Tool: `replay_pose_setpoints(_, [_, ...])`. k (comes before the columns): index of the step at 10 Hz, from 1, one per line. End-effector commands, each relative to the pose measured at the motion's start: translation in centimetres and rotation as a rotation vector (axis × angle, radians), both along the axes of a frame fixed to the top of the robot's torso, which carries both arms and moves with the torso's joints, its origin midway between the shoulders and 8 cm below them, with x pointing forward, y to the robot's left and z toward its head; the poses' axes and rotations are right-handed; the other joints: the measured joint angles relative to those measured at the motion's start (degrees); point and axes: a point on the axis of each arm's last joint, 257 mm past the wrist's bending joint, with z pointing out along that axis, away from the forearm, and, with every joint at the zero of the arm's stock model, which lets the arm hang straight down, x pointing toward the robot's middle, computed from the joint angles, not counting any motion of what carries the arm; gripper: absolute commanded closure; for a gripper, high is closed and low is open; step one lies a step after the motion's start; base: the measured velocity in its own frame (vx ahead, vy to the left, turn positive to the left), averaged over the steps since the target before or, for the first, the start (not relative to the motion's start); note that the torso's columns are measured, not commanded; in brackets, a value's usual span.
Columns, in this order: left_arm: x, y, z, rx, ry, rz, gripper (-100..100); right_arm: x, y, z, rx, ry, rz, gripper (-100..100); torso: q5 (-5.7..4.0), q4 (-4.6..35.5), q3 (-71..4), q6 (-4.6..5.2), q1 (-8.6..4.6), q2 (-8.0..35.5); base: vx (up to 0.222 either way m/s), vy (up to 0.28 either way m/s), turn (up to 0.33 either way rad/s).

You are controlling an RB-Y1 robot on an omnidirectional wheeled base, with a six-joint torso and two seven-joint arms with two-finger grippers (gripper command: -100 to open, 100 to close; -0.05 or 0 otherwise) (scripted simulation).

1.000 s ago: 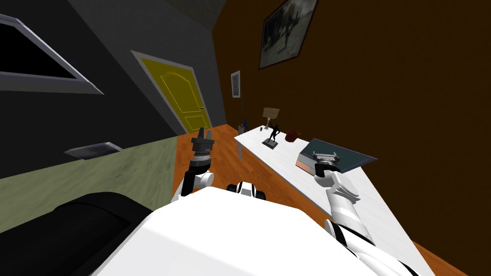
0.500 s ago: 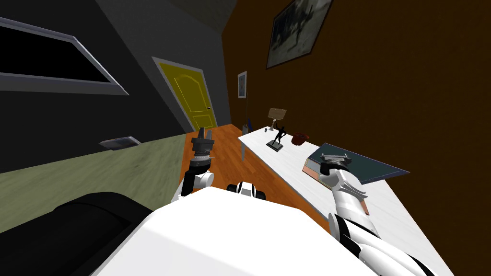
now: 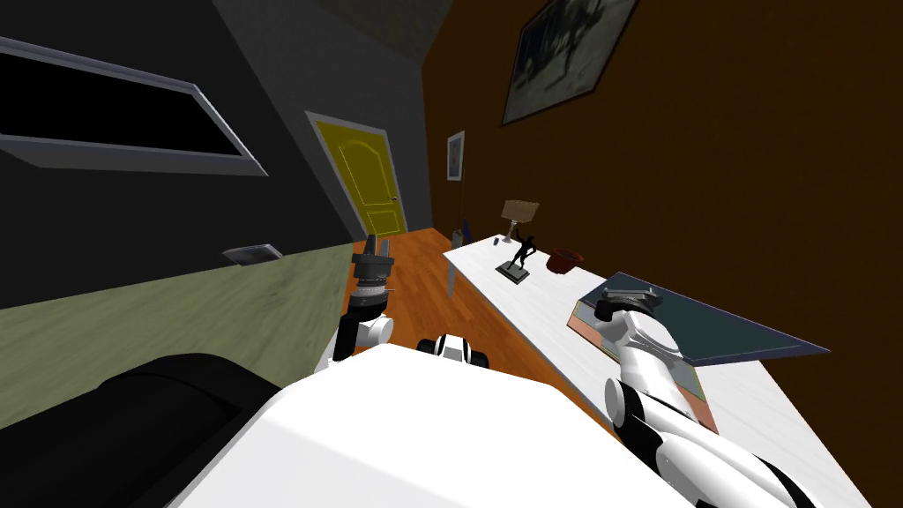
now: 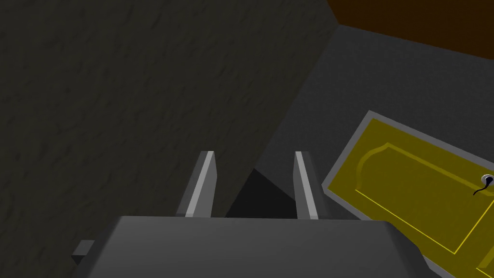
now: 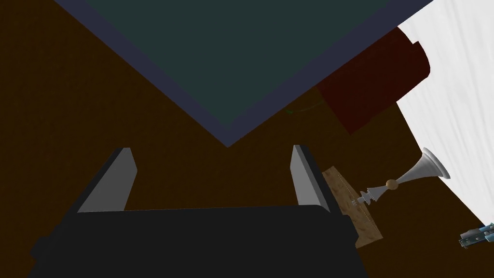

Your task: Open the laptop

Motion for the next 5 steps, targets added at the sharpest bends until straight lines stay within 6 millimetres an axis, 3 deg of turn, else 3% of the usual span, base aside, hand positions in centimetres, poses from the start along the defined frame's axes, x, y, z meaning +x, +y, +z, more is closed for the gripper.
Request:
replay_pose_setpoints(1, [0.0, 0.0, 0.0, 0.0, 0.0, 0.0, 0, -0.9, -1.8, 0.2, -0.02, 0.039, -0.049, -100, 0.01, 0.01, 0.02, -0.02, 0.03, 0.03, 0.009, -0.012, 0.175])
replay_pose_setpoints(2, [0.0, 0.0, 0.0, 0.0, 0.0, 0.0, 0, -0.9, -1.8, 0.2, -0.02, 0.039, -0.049, -100, 0.01, 0.0, 0.0, -0.11, 0.03, -0.01, 0.011, -0.02, 0.12])
replay_pose_setpoints(5, [0.0, 0.0, 0.0, 0.0, 0.0, 0.0, 0, -2.7, -5.2, 0.8, -0.054, 0.107, -0.141, -100, -0.01, -0.01, -0.03, -0.07, -0.04, -0.06, 0.017, -0.036, 0.235])
